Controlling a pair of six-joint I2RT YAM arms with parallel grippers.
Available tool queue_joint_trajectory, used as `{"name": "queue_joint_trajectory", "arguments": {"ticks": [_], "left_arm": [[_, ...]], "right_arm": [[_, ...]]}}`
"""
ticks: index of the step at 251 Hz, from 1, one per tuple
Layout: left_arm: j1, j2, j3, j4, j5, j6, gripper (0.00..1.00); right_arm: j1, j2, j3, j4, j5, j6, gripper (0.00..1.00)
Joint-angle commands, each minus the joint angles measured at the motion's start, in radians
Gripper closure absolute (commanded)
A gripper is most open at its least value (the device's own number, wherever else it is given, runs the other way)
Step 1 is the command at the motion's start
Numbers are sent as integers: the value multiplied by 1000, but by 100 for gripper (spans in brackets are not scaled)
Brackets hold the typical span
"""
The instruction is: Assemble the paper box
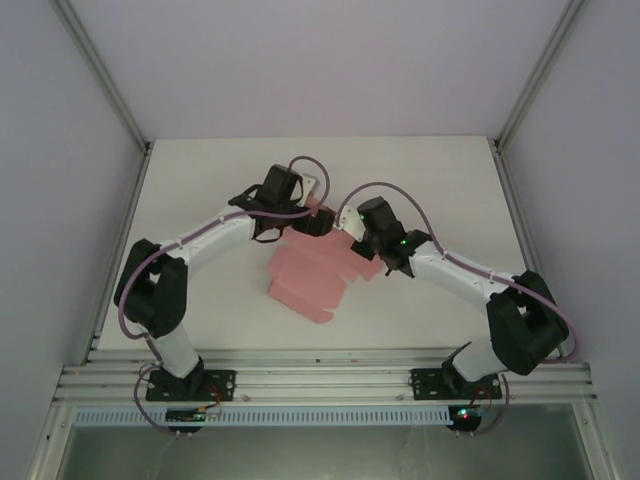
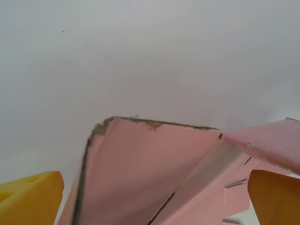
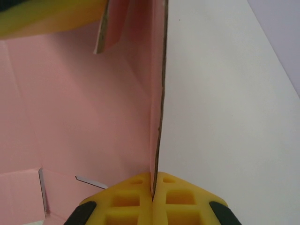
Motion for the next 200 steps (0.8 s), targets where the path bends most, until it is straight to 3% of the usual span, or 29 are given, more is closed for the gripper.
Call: {"name": "queue_joint_trajectory", "arguments": {"ticks": [1,42,68,109,138,159,200], "left_arm": [[3,-51,-33,19,-91,-34,0],[60,-228,-190,29,-35,-52,0],[152,-348,-299,41,54,-97,0],[288,-476,-456,80,81,-148,0],[365,-449,-489,120,107,-201,0],[373,-391,-474,164,163,-200,0],[369,-280,-461,312,391,-184,0]], "right_arm": [[5,-38,-12,18,-28,33,100],[-31,-68,-41,2,-34,37,100],[-49,-92,-62,-3,-59,43,100],[-74,-120,-81,5,-107,67,100],[-81,-123,-83,12,-128,70,100],[-82,-122,-81,13,-132,80,100],[-84,-118,-77,11,-130,88,100]]}}
